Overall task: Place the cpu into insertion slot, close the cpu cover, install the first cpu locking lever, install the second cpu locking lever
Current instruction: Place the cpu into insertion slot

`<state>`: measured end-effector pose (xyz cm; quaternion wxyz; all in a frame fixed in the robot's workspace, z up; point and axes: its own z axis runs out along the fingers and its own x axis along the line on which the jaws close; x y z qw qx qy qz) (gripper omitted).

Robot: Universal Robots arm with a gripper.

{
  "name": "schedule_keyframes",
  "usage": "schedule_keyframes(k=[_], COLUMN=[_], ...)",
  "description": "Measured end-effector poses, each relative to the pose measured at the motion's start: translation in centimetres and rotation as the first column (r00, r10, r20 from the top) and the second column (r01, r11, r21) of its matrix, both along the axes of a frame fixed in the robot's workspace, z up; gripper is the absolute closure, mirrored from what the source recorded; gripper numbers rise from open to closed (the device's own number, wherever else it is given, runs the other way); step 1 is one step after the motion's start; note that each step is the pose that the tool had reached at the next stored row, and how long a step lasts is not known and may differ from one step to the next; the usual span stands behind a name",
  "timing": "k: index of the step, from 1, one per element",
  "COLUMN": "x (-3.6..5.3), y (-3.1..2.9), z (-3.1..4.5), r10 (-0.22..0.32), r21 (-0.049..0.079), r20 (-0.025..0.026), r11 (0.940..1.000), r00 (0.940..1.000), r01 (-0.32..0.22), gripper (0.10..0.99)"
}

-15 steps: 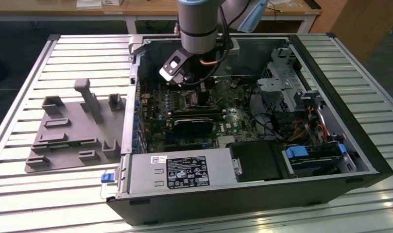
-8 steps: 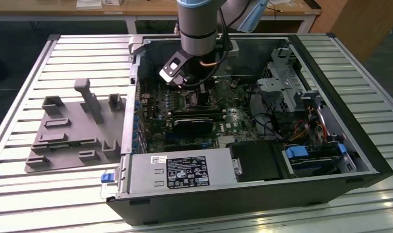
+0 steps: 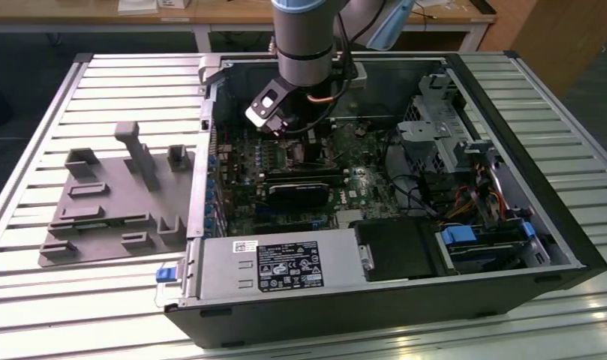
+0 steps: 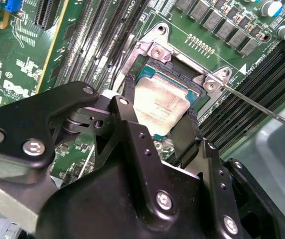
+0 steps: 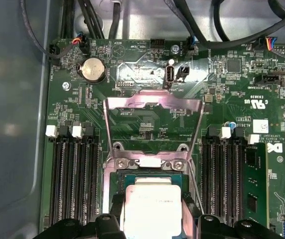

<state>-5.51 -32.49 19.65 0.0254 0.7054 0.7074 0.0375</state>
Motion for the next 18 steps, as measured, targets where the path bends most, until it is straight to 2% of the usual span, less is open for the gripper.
schedule_keyframes(k=[8,18], x=[-0.06,-0.12], y=[0.11,0.14], z=[-0.35,-0.39], r10=[0.000,0.000], r21=[-0.001,0.000], r20=[-0.0004,0.0000], r11=[1.0000,1.0000], r00=[1.0000,1.0000], r01=[0.000,0.000], gripper=[0.549,0.549])
